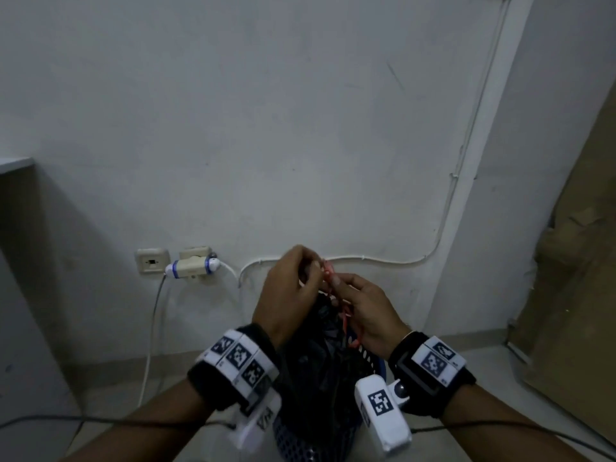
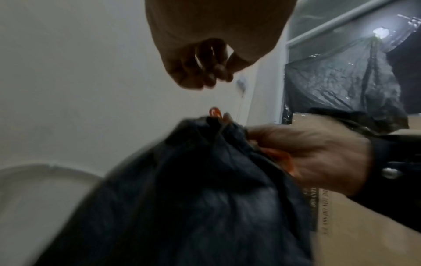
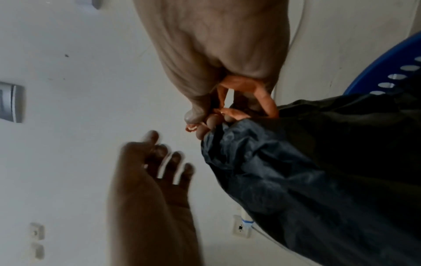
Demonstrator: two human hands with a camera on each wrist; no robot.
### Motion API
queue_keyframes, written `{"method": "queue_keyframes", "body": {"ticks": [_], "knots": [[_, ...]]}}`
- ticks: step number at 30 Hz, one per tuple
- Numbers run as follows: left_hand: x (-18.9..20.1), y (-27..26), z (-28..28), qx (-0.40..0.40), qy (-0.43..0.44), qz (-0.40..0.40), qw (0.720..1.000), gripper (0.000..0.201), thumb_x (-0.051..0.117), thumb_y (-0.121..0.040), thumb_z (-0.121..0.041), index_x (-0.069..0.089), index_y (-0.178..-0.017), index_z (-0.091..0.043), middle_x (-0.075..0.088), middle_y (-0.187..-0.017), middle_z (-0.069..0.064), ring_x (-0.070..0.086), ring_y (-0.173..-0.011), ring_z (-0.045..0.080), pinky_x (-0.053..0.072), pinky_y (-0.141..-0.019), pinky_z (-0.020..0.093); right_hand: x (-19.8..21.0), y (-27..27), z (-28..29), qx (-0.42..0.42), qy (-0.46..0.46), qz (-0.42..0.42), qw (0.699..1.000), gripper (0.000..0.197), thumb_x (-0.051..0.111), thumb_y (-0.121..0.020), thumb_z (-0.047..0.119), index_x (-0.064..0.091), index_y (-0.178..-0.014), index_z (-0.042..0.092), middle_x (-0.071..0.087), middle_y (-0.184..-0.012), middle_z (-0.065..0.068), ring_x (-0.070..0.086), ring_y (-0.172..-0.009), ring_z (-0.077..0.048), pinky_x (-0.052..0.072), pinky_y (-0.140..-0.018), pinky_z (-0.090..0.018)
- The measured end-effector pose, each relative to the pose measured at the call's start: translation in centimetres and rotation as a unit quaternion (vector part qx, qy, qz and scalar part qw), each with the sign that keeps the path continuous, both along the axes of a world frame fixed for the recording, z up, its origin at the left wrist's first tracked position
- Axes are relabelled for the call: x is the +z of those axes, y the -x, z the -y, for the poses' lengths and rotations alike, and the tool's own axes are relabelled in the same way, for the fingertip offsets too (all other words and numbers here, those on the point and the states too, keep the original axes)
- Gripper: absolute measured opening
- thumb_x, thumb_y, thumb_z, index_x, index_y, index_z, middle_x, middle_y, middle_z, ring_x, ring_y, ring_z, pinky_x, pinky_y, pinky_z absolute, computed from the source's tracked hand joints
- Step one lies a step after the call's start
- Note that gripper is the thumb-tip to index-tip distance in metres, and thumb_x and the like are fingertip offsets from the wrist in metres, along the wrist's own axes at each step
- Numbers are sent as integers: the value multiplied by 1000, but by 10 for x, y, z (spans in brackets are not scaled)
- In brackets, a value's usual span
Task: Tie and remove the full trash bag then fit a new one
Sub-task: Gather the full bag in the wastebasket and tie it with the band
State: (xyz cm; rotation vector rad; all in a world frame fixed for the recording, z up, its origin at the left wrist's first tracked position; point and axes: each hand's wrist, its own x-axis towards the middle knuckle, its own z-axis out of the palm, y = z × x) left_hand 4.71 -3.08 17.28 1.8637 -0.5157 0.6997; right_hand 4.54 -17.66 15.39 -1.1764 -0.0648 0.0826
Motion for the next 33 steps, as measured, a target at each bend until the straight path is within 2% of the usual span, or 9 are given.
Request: {"method": "queue_keyframes", "body": {"ticks": [2, 7, 11, 15, 20, 23, 25, 29, 33], "knots": [[-21, 4, 6, -48, 45, -108, 992, 11, 63, -88, -20, 54, -89, -15, 65, -80, -2, 63, -73, 9, 50, -67, 27, 1, 0, 0, 14, -31, -4, 999, 23, 71, -77, 22, 73, -94, 7, 73, -89, -13, 68, -67, -17, 57, -60, -28], [-47, -12, 4, -98, 43, -198, 974, 30, 76, -78, -35, 55, -91, -18, 65, -81, 6, 56, -68, 9, 49, -66, 31, -2, -5, 10, -10, -29, -26, 999, 35, 71, -81, 24, 71, -108, 2, 72, -105, -15, 66, -89, -27, 50, -83, -37], [-46, -23, 4, -161, 1, -239, 958, 19, 72, -85, -25, 66, -94, -9, 72, -88, 7, 64, -76, 8, 52, -74, 25, -3, -4, 15, -23, 8, -36, 999, 30, 65, -89, 21, 68, -113, 2, 73, -104, -14, 64, -80, -19, 47, -65, -25], [-45, -34, 0, -183, -67, -254, 947, 19, 65, -89, -27, 69, -94, -9, 72, -93, 7, 67, -86, 18, 52, -83, 31, -5, -4, 22, 1, 18, -34, 999, 27, 60, -94, 17, 67, -114, 0, 71, -98, -12, 64, -67, -13, 50, -59, -22], [-45, -36, 0, -223, 43, -362, 904, 20, 58, -92, -16, 68, -96, 1, 71, -95, 13, 66, -89, 21, 50, -92, 38, -5, -7, 25, 38, 26, -18, 999, 29, 55, -97, 16, 65, -113, -6, 70, -89, -12, 62, -70, -12, 49, -63, -21], [-45, -38, -5, -224, 78, -386, 892, 24, 57, -91, -18, 70, -96, 2, 71, -97, 16, 66, -92, 26, 50, -91, 39, -7, -9, 29, 42, 122, 25, 991, 25, 53, -99, 14, 68, -106, -5, 70, -84, -10, 61, -72, -15, 50, -67, -22], [-45, -36, -8, -215, 79, -391, 891, 28, 56, -90, -20, 70, -96, 4, 71, -95, 17, 66, -89, 27, 50, -86, 38, -8, -8, 33, 50, 230, 72, 969, 22, 57, -98, 16, 71, -101, 0, 69, -81, -8, 60, -71, -18, 50, -69, -26], [-49, -35, -8, -212, 68, -406, 886, 29, 60, -84, -27, 75, -93, -4, 73, -100, 17, 67, -99, 33, 48, -96, 47, -3, -7, 40, 47, 363, 144, 919, 11, 70, -89, 18, 77, -90, 9, 70, -86, -10, 65, -71, -19, 55, -70, -32], [-47, -34, -3, -223, 106, -391, 887, 21, 58, -88, -17, 74, -93, -4, 71, -99, 16, 66, -99, 30, 48, -96, 44, 1, -9, 32, -43, 500, 248, 829, 1, 77, -81, 21, 77, -80, 20, 63, -88, -3, 65, -79, -17, 55, -77, -37]]}}
